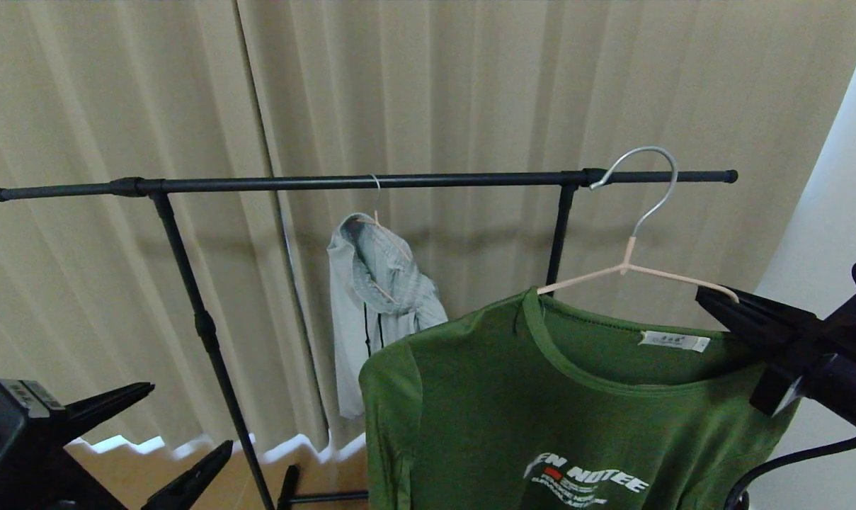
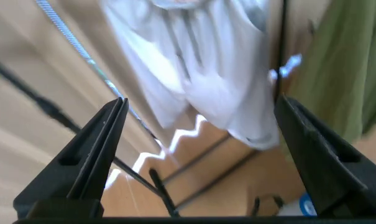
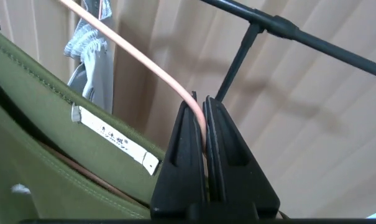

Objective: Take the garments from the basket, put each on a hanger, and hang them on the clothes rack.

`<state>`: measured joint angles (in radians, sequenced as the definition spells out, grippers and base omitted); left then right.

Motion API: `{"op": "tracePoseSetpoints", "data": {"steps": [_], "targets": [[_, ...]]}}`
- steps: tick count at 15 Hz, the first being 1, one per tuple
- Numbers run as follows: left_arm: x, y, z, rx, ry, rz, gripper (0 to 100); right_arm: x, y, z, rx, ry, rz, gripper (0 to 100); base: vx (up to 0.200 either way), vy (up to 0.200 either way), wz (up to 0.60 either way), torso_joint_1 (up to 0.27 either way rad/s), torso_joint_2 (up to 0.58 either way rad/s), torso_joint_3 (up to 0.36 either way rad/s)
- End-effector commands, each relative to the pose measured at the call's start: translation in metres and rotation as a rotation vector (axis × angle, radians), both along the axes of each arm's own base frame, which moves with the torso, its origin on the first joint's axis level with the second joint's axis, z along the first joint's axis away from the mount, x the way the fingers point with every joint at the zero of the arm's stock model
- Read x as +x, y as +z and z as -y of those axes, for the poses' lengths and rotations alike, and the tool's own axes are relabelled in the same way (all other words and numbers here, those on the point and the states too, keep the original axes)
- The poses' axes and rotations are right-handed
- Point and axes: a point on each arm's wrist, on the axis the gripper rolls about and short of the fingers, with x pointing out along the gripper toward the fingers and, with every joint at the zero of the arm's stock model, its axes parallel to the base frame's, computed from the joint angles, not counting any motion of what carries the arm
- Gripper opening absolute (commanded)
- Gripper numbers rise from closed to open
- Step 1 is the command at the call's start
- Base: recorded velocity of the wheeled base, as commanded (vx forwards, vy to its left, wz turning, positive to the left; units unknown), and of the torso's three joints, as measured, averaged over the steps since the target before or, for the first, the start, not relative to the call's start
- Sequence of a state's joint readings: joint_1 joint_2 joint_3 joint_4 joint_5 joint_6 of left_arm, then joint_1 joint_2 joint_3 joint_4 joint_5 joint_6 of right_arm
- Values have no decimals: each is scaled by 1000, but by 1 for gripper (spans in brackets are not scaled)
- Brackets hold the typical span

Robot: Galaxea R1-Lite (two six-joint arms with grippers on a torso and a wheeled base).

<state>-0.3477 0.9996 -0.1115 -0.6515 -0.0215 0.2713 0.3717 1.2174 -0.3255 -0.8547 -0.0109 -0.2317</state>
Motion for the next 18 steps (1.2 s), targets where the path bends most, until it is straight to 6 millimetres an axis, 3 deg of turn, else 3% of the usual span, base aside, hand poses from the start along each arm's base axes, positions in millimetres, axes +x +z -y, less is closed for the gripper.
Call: {"op": "tracePoseSetpoints", "data": {"steps": [1, 6, 15, 17, 18], "targets": [[-9, 8, -9, -40, 61, 71, 100, 2, -2, 9, -4, -52, -6, 0, 0, 0, 0, 0, 0, 0], [-22, 12, -34, -85, 328, 149, 100, 8, -5, 37, -46, -224, -7, 0, 0, 0, 0, 0, 0, 0], [-56, -5, -37, -130, 368, 228, 100, 12, -7, 59, -110, -356, -11, 0, 0, 0, 0, 0, 0, 0], [-67, -11, -37, -154, 374, 222, 100, 12, -8, 60, -114, -362, -15, 0, 0, 0, 0, 0, 0, 0], [-85, -23, -37, -156, 383, 213, 100, 12, -9, 63, -114, -380, -23, 0, 0, 0, 0, 0, 0, 0]]}}
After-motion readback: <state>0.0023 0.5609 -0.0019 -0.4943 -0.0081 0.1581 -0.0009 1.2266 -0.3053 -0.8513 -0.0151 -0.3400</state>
